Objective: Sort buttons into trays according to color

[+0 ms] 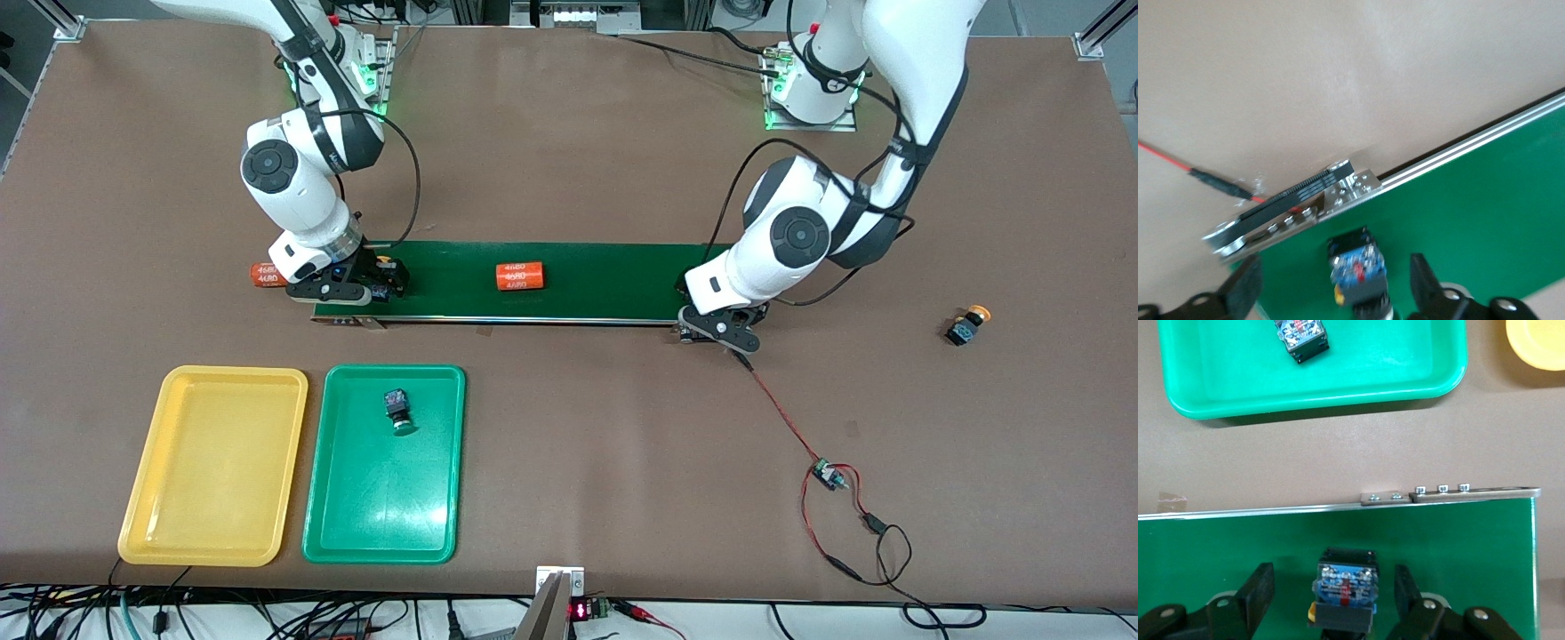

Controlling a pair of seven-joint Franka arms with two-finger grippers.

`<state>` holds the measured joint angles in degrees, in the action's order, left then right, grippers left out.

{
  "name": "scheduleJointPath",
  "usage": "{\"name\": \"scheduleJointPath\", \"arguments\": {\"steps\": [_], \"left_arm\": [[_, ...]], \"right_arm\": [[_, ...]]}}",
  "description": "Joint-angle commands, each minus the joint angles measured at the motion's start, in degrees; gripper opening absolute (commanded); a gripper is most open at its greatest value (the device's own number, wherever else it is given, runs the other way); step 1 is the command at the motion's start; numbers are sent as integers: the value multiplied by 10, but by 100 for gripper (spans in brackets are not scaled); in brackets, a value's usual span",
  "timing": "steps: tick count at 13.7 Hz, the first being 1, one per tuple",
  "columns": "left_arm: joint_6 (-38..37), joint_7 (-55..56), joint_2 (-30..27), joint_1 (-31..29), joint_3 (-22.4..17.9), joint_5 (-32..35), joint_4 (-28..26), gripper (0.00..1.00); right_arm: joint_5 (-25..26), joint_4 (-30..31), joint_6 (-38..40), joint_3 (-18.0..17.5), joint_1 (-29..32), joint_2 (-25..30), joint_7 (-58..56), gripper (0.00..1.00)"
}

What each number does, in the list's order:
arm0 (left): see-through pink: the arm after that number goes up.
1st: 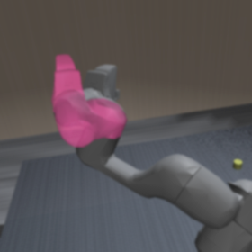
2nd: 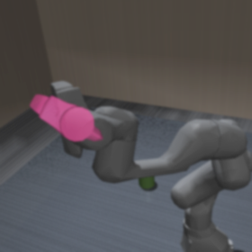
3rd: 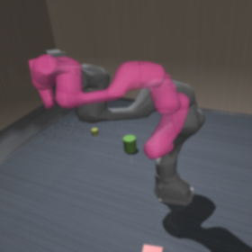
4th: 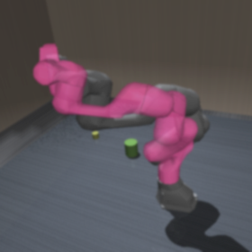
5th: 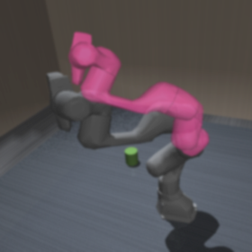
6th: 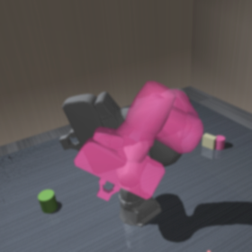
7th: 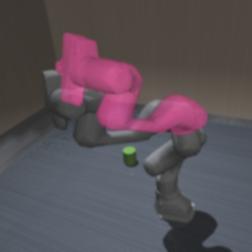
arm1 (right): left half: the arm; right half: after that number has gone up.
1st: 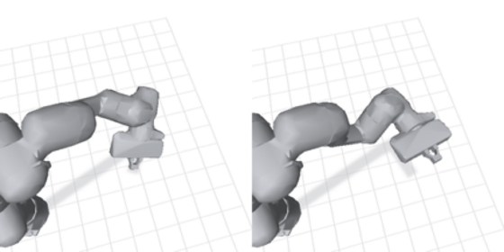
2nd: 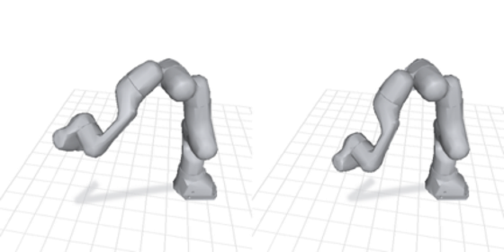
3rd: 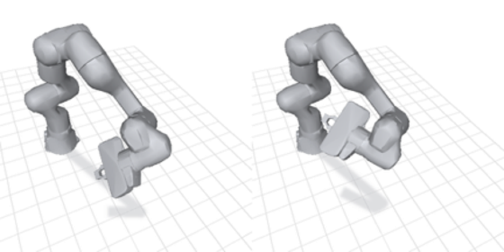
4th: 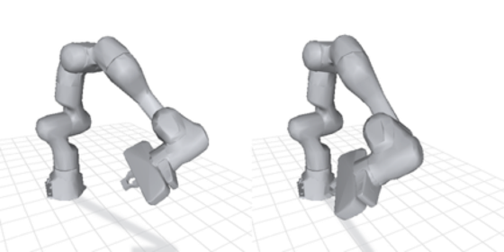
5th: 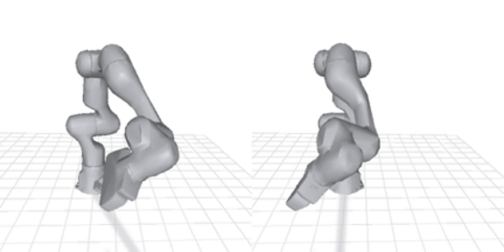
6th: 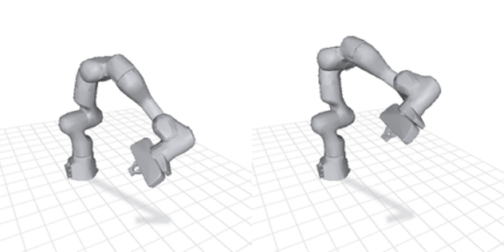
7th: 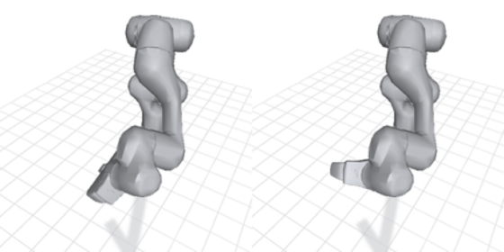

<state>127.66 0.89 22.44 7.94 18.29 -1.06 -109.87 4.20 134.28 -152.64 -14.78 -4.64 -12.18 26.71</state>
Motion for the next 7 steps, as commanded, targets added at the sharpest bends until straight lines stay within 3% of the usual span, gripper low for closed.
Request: {"name": "scheduleJointPath", "arguments": {"steps": [1, 5, 7], "left_arm": [[-77, -3, -48, -26, -4, 6, 23, 100], [-84, -14, -48, -142, -5, 7, 16, 100], [-105, -14, -44, -193, -7, 8, 11, 100]], "right_arm": [[19, -4, -13, 0, 4, -9, 0, 59], [20, -7, -14, 7, 4, -11, 0, 24], [19, -9, -13, 14, 3, -9, 2, 16]]}}
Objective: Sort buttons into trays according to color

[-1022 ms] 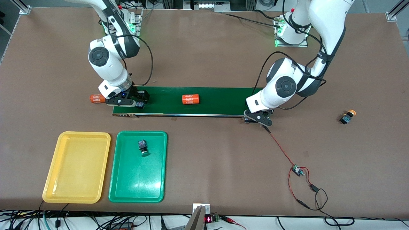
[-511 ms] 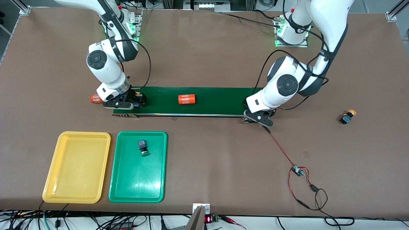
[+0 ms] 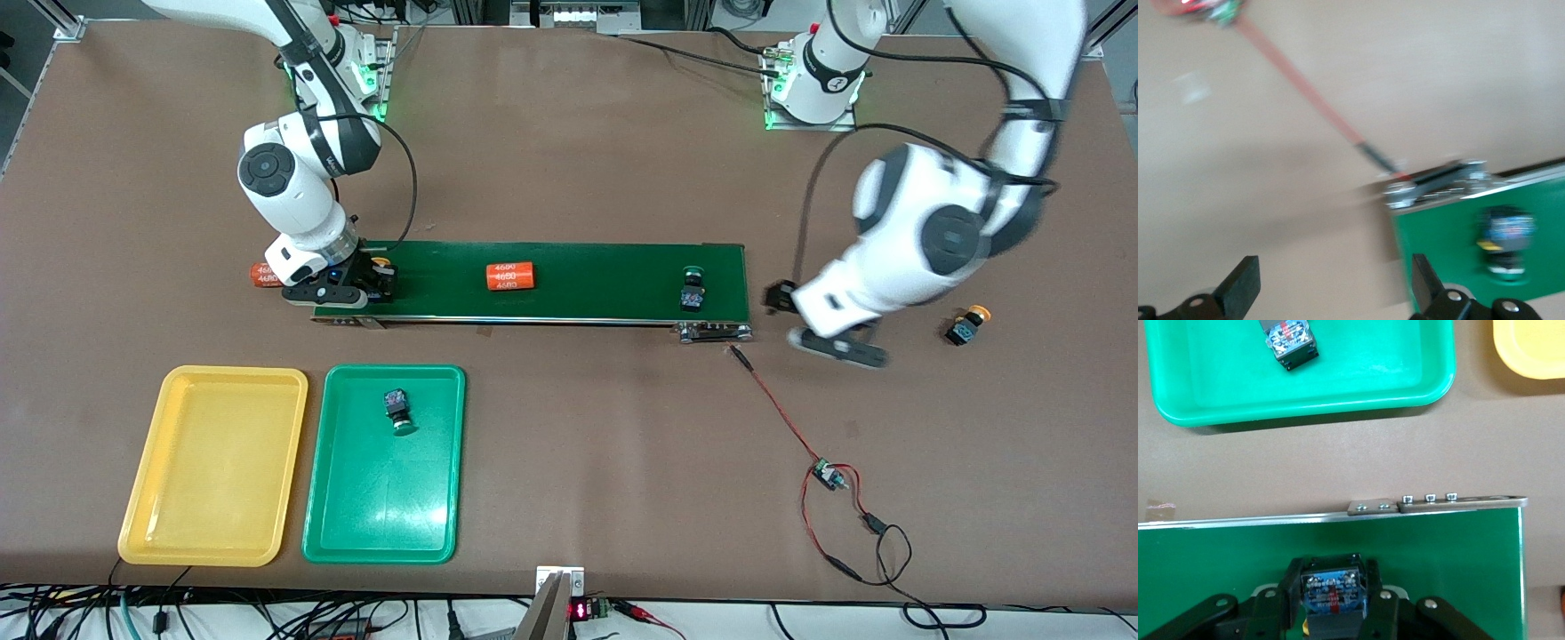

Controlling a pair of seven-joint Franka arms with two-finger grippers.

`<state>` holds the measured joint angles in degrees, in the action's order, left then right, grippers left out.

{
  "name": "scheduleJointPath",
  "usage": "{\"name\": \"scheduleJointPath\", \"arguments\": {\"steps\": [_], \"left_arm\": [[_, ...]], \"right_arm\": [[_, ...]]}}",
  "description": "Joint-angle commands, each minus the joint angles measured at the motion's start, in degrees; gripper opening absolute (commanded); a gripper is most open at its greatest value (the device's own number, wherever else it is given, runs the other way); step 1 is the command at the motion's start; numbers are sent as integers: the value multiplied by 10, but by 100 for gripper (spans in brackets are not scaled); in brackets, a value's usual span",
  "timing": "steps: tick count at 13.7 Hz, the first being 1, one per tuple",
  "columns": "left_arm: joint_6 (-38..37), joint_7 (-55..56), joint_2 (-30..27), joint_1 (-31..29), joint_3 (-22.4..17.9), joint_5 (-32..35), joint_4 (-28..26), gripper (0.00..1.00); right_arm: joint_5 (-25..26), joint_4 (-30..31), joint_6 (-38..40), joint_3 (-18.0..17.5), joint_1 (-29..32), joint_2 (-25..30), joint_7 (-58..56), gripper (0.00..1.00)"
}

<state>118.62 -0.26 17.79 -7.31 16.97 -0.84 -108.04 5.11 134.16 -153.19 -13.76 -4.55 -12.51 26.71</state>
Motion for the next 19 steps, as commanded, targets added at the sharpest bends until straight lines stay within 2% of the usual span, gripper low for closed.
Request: {"name": "scheduleJointPath", "arguments": {"steps": [1, 3, 5, 7, 10, 13, 15, 17, 19], "left_arm": [[-16, -3, 4, -72, 6, 6, -11, 100], [-23, -7, 19, -117, 6, 7, -10, 100], [-17, -77, 43, -154, 7, 60, -7, 100], [-17, -146, 55, -183, 7, 81, -5, 100], [-6, -239, 80, -227, 7, 116, -3, 100], [3, -306, 103, -267, 8, 172, -3, 100], [7, -351, 126, -285, 8, 177, -3, 100], [43, -422, 141, -296, 8, 184, -7, 100], [85, -500, 153, -309, 8, 183, -8, 100]], "right_arm": [[9, -7, -4, 4, 2, -4, 3, 15], [6, -29, 35, 10, 3, 10, -4, 15], [6, -88, 150, 10, 6, 32, -9, 15], [5, -163, 246, 11, 15, 38, -65, 15], [13, -244, 274, 11, 75, 10, -215, 15], [46, -319, 252, 11, 152, -81, -348, 15], [62, -335, 173, 10, 189, -131, -408, 16], [68, -346, 85, 10, 210, -195, -450, 16], [68, -349, 33, 10, 226, -233, -460, 16]]}}
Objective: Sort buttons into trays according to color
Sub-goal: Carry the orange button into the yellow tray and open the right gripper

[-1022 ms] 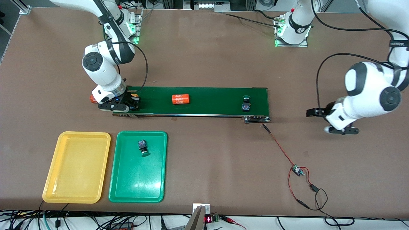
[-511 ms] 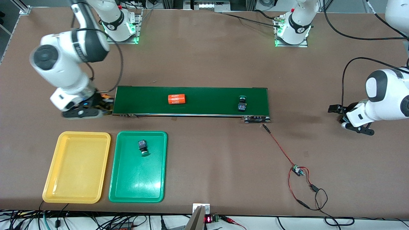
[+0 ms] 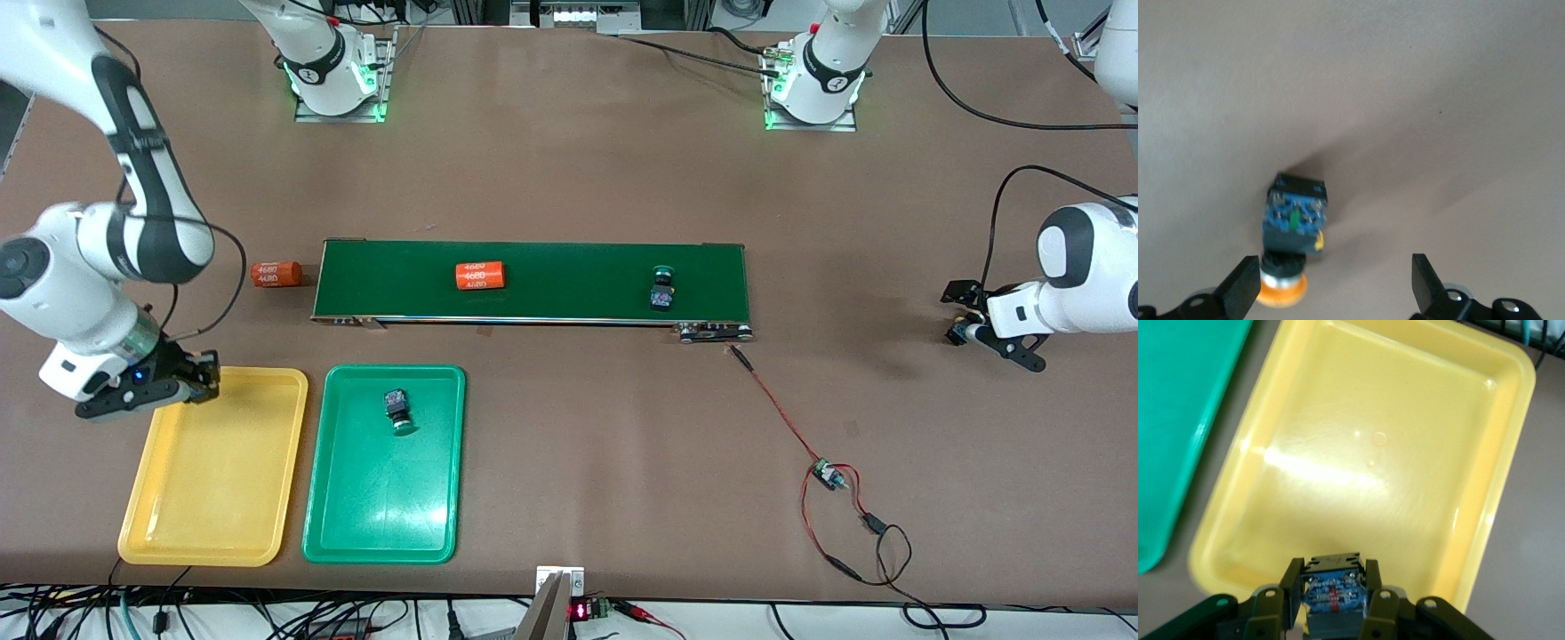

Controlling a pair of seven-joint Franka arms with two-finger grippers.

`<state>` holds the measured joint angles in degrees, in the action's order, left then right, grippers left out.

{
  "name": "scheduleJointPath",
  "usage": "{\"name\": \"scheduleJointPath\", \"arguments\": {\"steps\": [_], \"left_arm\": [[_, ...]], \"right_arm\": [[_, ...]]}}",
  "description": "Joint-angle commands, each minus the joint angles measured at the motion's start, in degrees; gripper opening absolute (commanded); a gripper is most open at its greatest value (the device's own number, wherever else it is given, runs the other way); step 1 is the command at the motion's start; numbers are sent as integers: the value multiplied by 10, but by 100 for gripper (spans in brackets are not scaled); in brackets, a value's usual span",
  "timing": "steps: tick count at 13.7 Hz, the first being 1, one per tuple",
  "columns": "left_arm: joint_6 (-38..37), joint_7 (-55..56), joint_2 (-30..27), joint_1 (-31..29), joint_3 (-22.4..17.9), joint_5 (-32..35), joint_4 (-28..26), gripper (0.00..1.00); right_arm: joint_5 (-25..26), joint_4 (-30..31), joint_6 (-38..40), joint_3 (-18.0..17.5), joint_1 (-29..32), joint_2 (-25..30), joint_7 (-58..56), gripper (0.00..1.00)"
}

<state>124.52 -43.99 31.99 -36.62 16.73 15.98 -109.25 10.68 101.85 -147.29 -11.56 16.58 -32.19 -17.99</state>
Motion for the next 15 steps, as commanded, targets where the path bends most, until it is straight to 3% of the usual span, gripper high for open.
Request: {"name": "scheduleJointPath", "arguments": {"steps": [1, 4, 5, 6, 7, 9, 10, 11, 12, 14, 15], "left_arm": [[42, -88, 15, -18, 10, 16, 5, 100], [52, -109, 19, -18, 10, 16, 4, 100], [58, -109, 23, -18, 10, 16, 4, 100], [63, -112, 27, -19, 10, 16, 4, 100], [69, -121, 29, -19, 10, 16, 4, 100], [79, -133, 34, -27, 10, 16, 4, 99], [79, -138, 36, -28, 10, 16, 4, 93], [80, -147, 36, -28, 10, 15, 4, 78], [80, -154, 35, -31, 10, 15, 4, 51], [78, -154, 33, -33, 10, 14, 4, 14], [73, -154, 29, -33, 10, 14, 3, 0]], "right_arm": [[12, -26, -41, -12, 15, -45, -13, 17], [8, -26, -53, -12, 14, -57, -7, 26], [7, -26, -56, -12, 14, -60, -6, 33], [7, -26, -57, -11, 14, -62, -6, 55], [8, -26, -57, -11, 14, -64, -10, 85], [9, -24, -63, -12, 15, -66, -13, 89], [8, -23, -62, -12, 16, -66, -13, 89], [7, -21, -61, -12, 15, -62, -10, 92], [5, -16, -56, -12, 14, -53, -6, 100], [-11, 9, -7, -14, 12, -13, 8, 100], [-55, 14, 43, -18, 8, 13, 33, 100]]}}
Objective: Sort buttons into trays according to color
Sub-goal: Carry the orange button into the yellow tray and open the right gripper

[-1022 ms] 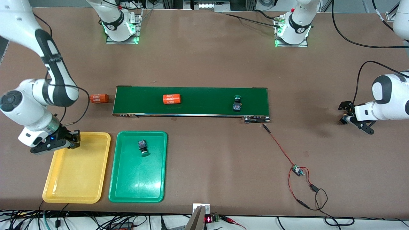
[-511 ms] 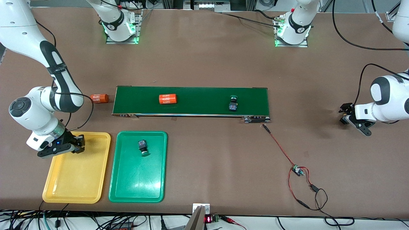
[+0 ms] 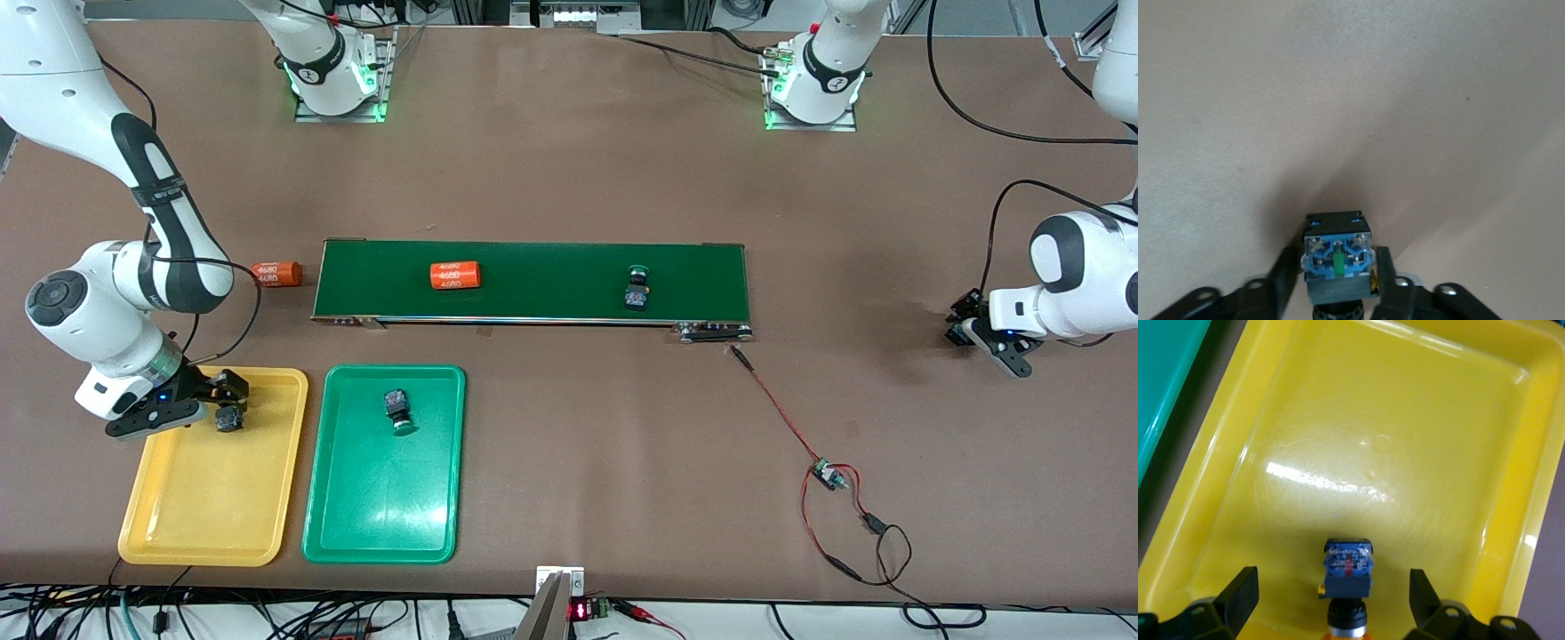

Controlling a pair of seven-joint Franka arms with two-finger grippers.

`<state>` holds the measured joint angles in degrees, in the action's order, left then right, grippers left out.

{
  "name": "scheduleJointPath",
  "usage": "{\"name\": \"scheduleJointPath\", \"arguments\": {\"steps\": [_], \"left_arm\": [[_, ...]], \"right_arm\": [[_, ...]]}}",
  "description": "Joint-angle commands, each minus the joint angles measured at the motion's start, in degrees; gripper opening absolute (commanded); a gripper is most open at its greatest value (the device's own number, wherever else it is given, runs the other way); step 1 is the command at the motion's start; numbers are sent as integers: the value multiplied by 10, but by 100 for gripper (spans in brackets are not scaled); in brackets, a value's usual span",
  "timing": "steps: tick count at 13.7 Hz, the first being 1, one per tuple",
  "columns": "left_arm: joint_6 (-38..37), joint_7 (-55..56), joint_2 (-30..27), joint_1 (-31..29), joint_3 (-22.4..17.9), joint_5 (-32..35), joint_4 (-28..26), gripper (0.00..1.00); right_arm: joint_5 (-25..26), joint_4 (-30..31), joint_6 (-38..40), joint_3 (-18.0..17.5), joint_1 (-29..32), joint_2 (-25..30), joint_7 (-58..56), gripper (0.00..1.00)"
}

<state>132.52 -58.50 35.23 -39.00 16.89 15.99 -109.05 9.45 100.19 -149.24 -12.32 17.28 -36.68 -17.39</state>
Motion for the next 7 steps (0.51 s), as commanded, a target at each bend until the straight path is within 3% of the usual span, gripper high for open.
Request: {"name": "scheduleJointPath", "arguments": {"steps": [1, 2, 7], "left_arm": [[-11, -8, -10, -7, 10, 14, -1, 0], [-26, 0, -21, -6, 16, 13, -1, 0], [-143, 129, -97, 21, 85, -10, 5, 0]], "right_arm": [[-79, 28, 114, -11, -9, 81, 49, 100], [-100, 26, 156, -10, -25, 103, 73, 100], [-103, 29, 306, -10, -86, 200, 247, 100]]}}
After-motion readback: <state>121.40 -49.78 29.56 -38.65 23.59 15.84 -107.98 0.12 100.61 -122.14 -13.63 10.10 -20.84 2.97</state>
